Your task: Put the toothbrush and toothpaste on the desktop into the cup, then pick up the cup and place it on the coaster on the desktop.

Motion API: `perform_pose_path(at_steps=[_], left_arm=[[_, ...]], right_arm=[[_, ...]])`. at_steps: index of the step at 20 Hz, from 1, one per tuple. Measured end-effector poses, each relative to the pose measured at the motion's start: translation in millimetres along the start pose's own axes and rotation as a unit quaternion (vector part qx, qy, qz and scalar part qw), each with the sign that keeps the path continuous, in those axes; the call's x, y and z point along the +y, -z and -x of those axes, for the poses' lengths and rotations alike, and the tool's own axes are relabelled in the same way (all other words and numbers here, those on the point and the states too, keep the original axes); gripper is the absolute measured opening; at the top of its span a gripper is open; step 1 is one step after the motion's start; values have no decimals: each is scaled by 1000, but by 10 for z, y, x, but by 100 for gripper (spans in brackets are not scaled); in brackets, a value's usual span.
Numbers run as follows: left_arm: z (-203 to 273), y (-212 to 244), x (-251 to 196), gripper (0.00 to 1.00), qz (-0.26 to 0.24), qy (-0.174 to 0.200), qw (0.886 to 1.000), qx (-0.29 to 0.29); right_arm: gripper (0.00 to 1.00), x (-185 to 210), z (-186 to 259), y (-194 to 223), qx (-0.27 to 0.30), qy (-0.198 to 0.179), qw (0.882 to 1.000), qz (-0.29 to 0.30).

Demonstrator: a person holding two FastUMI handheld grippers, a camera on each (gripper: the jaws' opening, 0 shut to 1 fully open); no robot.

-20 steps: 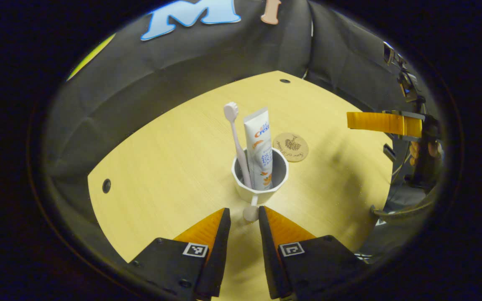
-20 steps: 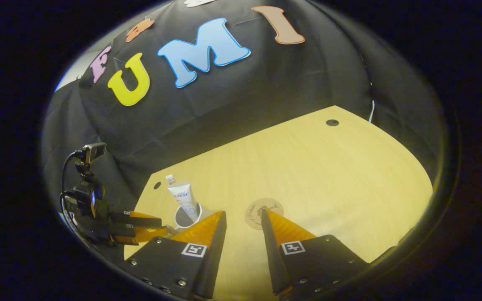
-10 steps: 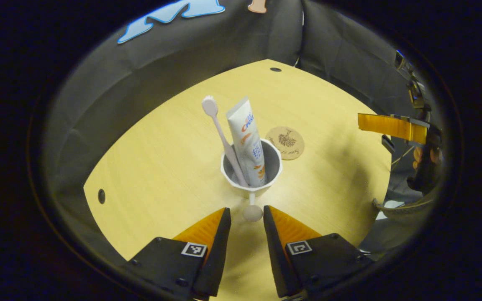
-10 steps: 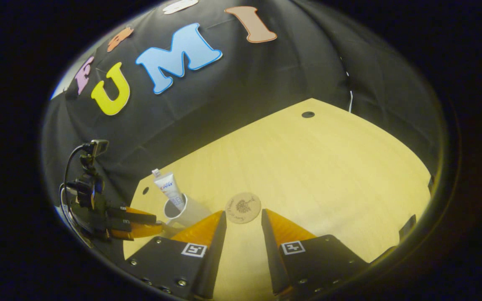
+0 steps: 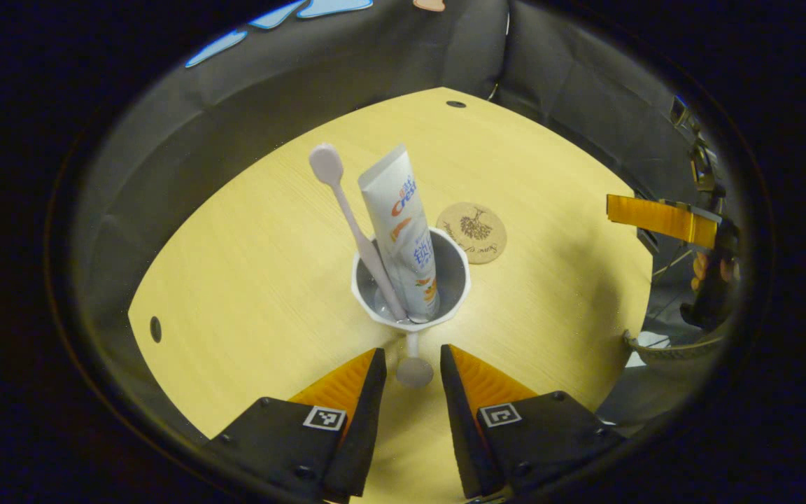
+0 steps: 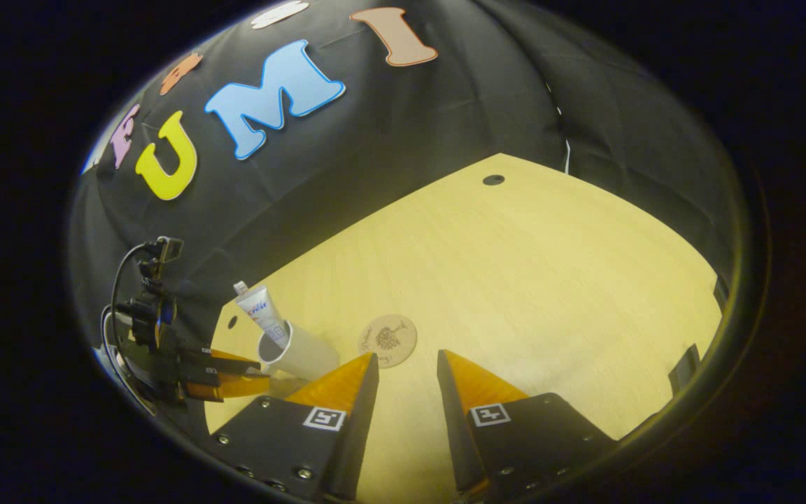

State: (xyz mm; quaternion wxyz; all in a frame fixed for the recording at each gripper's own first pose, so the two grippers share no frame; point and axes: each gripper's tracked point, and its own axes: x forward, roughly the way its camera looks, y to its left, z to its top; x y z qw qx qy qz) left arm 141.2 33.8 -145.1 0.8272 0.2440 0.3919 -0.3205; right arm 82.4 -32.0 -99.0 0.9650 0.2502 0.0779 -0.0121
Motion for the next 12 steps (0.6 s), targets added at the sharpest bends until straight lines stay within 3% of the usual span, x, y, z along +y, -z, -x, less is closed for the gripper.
perform_pose_path(at_steps=[1,4,6,7,9,12], left_arm=[[-25,-4,-21,55,0,4,1000,4],[-148,-36,-84,65,2,14,1000,15],[-241,9,-38,49,9,12,1000,27],[-269,-16,-18,46,15,11,1000,21],[-221,-50,22,41,11,12,1000,17],[-224,-54,17,24,12,-4,1000,-5]], right_arm=[[50,-8,2,7,1,1,1000,-2],[50,-18,-1,58,6,3,1000,-3],[55,-23,14,116,12,4,1000,-2],[50,-26,19,136,15,4,1000,-2],[50,-39,17,188,22,6,1000,-2],[50,-52,-7,190,28,6,1000,-6]])
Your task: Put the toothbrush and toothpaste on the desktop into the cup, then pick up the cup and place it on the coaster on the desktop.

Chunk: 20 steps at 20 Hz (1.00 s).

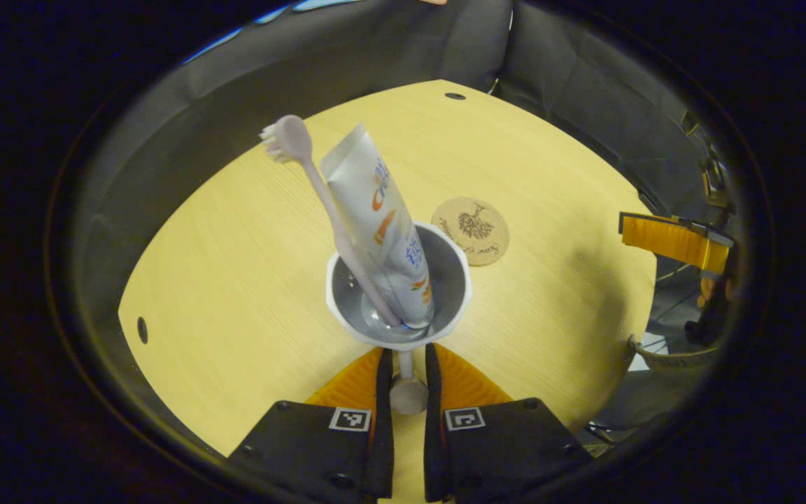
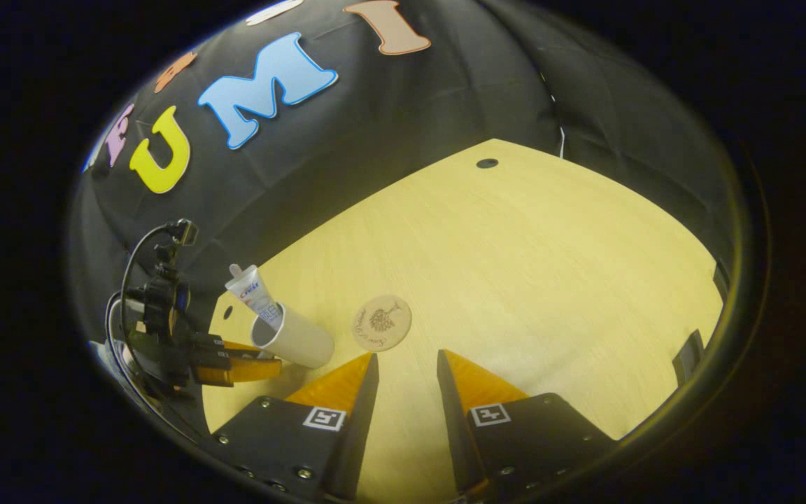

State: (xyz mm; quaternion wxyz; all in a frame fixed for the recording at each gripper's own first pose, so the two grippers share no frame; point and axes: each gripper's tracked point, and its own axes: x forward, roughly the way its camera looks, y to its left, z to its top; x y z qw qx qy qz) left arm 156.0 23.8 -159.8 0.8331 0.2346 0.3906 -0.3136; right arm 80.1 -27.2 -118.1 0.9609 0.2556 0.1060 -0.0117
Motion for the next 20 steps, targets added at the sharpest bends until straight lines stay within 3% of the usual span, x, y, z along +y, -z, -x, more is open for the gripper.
perform_pose_path(at_steps=[6,12,20], left_arm=[[51,-15,30,14,33,-37,998,-46],[96,-7,26,14,56,-38,996,-62],[78,-282,-222,13,30,-31,997,-69]], right_arm=[[50,-45,-20,42,13,2,1000,-1],[50,-51,-51,47,19,0,1000,1],[50,-100,15,60,19,1,1000,-2]])
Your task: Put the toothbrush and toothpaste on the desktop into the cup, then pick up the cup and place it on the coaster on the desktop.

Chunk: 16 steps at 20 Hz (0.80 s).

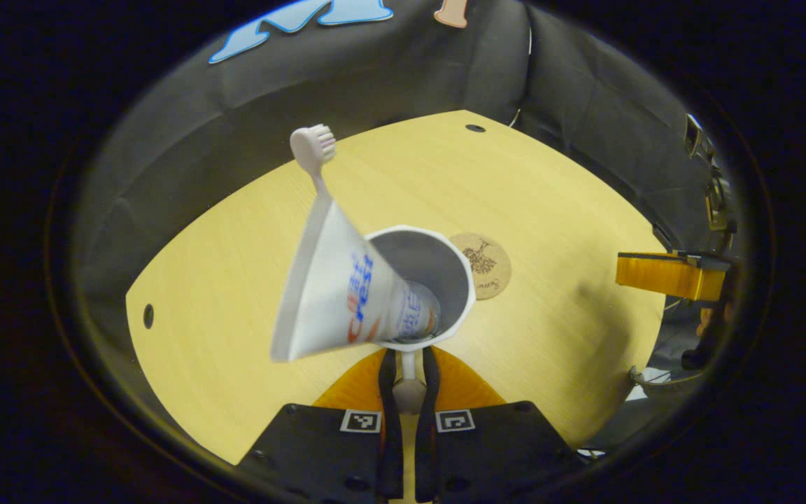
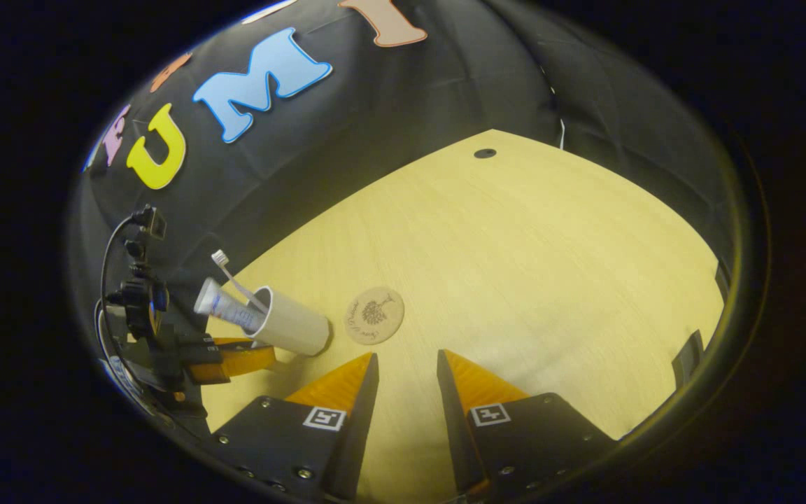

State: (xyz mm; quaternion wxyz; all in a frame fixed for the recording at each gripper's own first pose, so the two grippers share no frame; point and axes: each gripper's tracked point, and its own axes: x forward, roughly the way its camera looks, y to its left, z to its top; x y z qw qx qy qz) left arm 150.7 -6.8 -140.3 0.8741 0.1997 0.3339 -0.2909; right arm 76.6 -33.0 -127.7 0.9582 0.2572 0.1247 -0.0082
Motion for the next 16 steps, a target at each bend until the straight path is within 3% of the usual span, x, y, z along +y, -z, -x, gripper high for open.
perform_pose_path(at_steps=[4,5,11,13,14,16], left_arm=[[-68,-224,-248,13,-15,19,1000,-8],[-71,-300,-275,13,-23,21,999,-9],[-234,-504,-576,13,-44,37,998,-1],[-259,-516,-625,13,-43,40,998,4],[-284,-524,-677,14,-43,41,998,8],[-354,-535,-707,14,-41,36,998,14]], right_arm=[[46,-95,11,-15,-4,4,1000,-13],[50,-127,29,-19,-5,5,1000,-16],[50,-344,131,-56,-13,17,999,-37],[46,-429,143,-77,-14,21,999,-47],[50,-456,148,-78,-15,22,998,-51],[46,-502,167,-94,-16,24,998,-56]])
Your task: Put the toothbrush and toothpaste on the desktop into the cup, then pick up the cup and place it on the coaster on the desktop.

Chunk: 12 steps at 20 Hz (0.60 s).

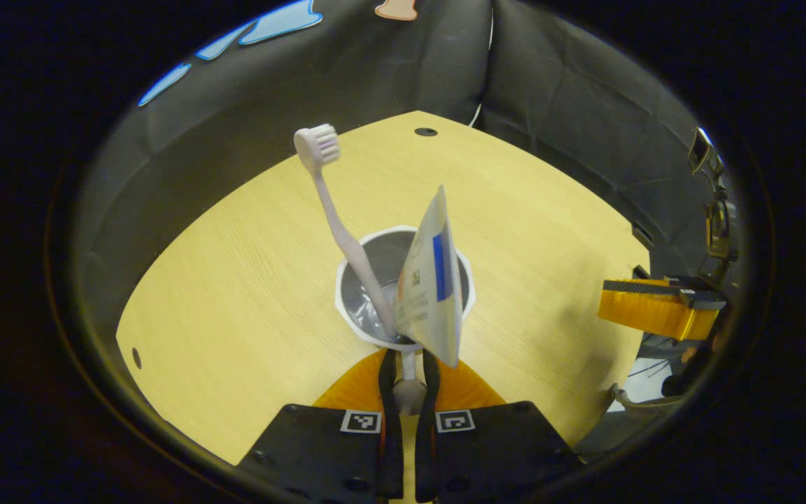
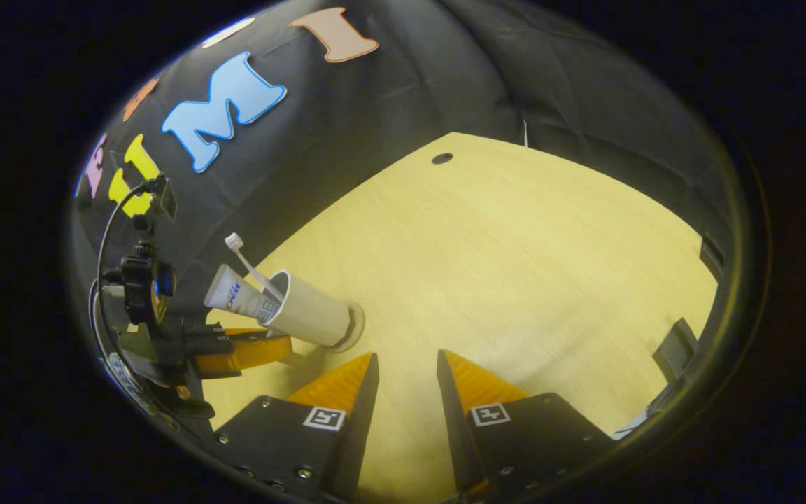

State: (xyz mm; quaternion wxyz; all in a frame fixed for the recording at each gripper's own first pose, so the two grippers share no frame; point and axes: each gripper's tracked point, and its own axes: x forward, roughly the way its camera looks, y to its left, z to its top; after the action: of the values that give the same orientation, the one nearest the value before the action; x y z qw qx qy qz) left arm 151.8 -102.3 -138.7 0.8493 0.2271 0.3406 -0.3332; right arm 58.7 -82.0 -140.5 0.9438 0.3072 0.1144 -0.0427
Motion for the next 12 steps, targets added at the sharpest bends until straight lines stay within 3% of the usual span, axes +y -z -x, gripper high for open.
perform_pose_path(at_steps=[5,6,8,10,12], left_arm=[[-45,-40,-7,14,4,-1,1000,12],[-55,-43,-7,19,6,-1,1000,15],[-73,-48,-5,14,7,-4,1000,17],[-48,-32,-18,27,1,-4,1000,19],[-57,-47,-60,27,-7,-7,1000,14]], right_arm=[[50,-57,-8,28,7,1,1000,-9],[50,-63,-6,33,9,1,1000,-11],[50,-71,-2,35,10,1,1000,-12],[50,-77,0,45,12,1,1000,-13],[50,-77,1,38,14,0,1000,-13]])
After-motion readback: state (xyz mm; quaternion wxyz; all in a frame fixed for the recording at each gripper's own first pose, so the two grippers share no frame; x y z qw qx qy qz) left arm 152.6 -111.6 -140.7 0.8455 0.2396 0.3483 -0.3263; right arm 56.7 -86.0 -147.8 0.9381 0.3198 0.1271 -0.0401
